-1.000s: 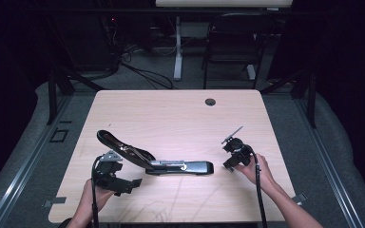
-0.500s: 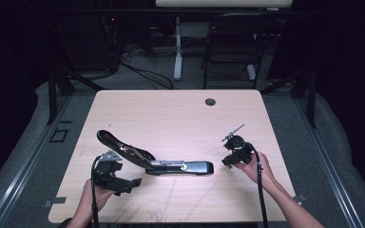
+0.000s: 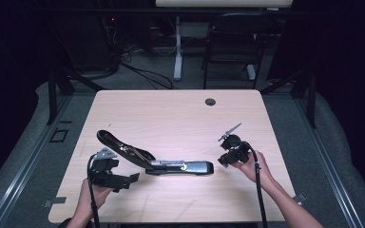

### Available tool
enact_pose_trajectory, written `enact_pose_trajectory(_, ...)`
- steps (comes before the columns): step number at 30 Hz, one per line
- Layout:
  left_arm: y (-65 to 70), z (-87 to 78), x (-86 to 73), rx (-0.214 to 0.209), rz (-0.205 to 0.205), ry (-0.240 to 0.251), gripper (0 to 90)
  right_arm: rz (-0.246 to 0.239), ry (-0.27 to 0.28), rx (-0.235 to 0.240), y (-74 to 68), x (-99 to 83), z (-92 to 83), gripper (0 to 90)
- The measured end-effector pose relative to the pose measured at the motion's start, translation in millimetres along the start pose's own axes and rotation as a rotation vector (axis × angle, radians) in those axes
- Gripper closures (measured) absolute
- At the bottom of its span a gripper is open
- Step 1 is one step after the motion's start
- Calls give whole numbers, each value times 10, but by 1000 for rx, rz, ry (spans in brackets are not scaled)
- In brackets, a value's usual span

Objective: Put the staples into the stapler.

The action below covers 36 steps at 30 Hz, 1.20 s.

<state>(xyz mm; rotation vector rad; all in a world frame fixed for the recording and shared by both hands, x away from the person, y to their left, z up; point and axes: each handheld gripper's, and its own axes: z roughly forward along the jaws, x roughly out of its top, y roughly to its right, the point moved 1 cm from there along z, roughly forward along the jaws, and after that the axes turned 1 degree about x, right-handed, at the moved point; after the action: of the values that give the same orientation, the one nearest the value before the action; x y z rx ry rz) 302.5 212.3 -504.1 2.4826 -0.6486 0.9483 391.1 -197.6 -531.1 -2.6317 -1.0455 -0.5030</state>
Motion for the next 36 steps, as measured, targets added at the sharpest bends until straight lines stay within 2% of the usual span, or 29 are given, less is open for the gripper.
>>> enact_pose_trajectory(1, -7, -20, 14, 15, -4, 22, 0, -18, -21, -15, 6, 8, -12, 784)
enact_pose_trajectory(2, -7, -20, 14, 15, -4, 22, 0, -18, -21, -15, 6, 8, -12, 784)
enact_pose_trajectory(3, -21, -47, 35, 33, -2, 43, 0, -22, -19, -15, 4, 11, -10, 784)
enact_pose_trajectory(4, -30, -72, 59, 51, -10, 72, 3, -21, -6, -10, -8, 19, -6, 784)
enact_pose_trajectory(5, -54, -128, 110, 88, -31, 134, 13, -24, -6, -14, -11, 24, -11, 784)
enact_pose_trajectory(7, -81, -170, 147, 127, -61, 183, 93, -23, 1, -9, -22, 37, -14, 784)
enact_pose_trajectory(8, -81, -170, 147, 127, -61, 183, 140, -23, 1, -9, -22, 37, -14, 784)
enact_pose_trajectory(9, -113, -196, 169, 143, -89, 223, 153, -33, -8, -11, -30, 54, -27, 784)
enact_pose_trajectory(12, -138, -203, 187, 144, -104, 249, 201, -33, 4, -10, -44, 66, -29, 784)
enact_pose_trajectory(14, -150, -208, 202, 135, -127, 278, 220, -35, 10, -6, -55, 79, -30, 784)
enact_pose_trajectory(15, -155, -213, 221, 140, -143, 305, 260, -42, 9, -7, -64, 92, -35, 784)
enact_pose_trajectory(18, -164, -212, 242, 154, -146, 317, 348, -48, 12, -9, -78, 107, -35, 784)
enact_pose_trajectory(19, -171, -209, 249, 162, -147, 322, 348, -48, 12, -9, -78, 107, -35, 784)
enact_pose_trajectory(20, -176, -199, 255, 175, -153, 327, 422, -50, 10, 1, -92, 116, -35, 784)
enact_pose_trajectory(25, -194, -167, 268, 180, -160, 330, 500, -60, 12, -4, -107, 136, -37, 784)
enact_pose_trajectory(27, -200, -165, 265, 193, -169, 339, 573, -66, 14, -10, -114, 149, -53, 784)
enact_pose_trajectory(29, -218, -174, 257, 186, -186, 339, 593, -69, 23, -5, -125, 157, -66, 784)
enact_pose_trajectory(36, -204, -171, 257, 196, -182, 340, 597, -85, 39, 6, -147, 183, -109, 785)
